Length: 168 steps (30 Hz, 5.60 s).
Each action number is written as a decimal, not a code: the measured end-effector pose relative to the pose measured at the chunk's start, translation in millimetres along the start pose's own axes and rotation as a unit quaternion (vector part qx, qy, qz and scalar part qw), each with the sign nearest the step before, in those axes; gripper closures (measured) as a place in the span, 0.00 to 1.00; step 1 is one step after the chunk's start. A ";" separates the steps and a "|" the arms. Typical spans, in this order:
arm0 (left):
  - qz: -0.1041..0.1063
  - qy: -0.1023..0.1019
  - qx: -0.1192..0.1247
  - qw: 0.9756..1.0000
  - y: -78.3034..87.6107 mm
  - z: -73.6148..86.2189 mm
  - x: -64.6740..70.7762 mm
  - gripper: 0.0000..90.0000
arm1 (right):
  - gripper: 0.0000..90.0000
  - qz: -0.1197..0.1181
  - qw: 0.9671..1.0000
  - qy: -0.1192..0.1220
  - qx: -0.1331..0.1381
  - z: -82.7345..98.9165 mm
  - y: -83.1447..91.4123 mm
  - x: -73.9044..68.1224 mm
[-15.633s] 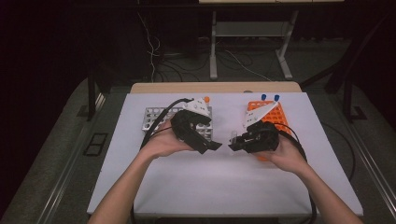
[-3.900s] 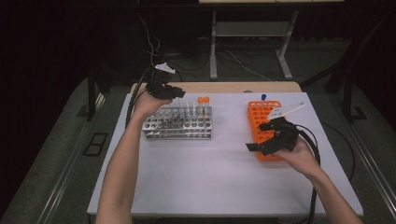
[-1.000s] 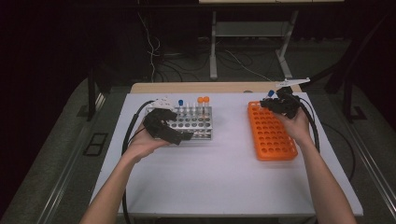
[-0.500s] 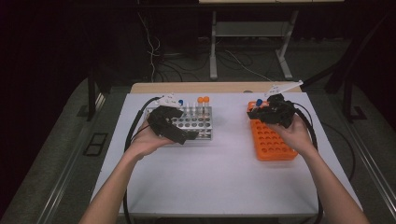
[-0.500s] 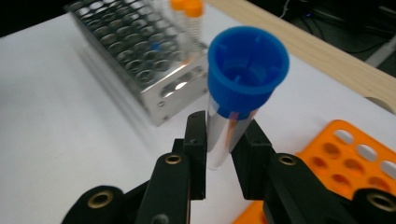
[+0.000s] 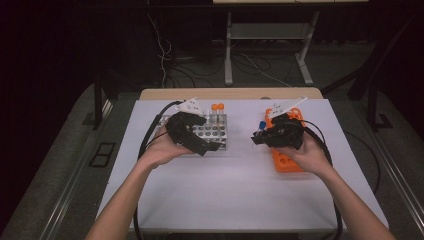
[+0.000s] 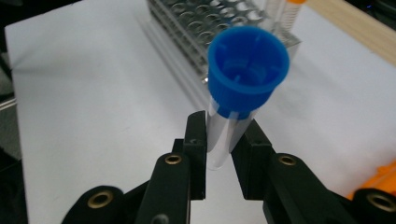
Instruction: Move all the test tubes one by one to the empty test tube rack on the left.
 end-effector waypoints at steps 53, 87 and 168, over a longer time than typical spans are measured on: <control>0.071 -0.063 -0.085 0.992 -1.9 8.8 3.8 0.82 | 0.49 -0.089 0.994 0.053 -0.024 -14.4 -50.2 -67.5; -0.070 0.051 -0.014 0.996 41.9 -1.2 -113.4 0.82 | 0.00 -0.020 0.997 -0.044 0.060 47.8 -3.6 -42.6; -0.063 0.152 0.125 0.978 45.3 73.6 -65.2 0.07 | 0.00 0.031 0.986 -0.133 0.093 144.2 40.6 -57.1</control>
Point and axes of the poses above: each handheld gripper's, and its own axes: y roughly backward along the jaws, z roughly out of its underside, x roughly to its right, the point moved 6 cm from there along -y, roughly forward along the jaws, and after that the axes turned 7 degrees about y, right-handed, at the moved point
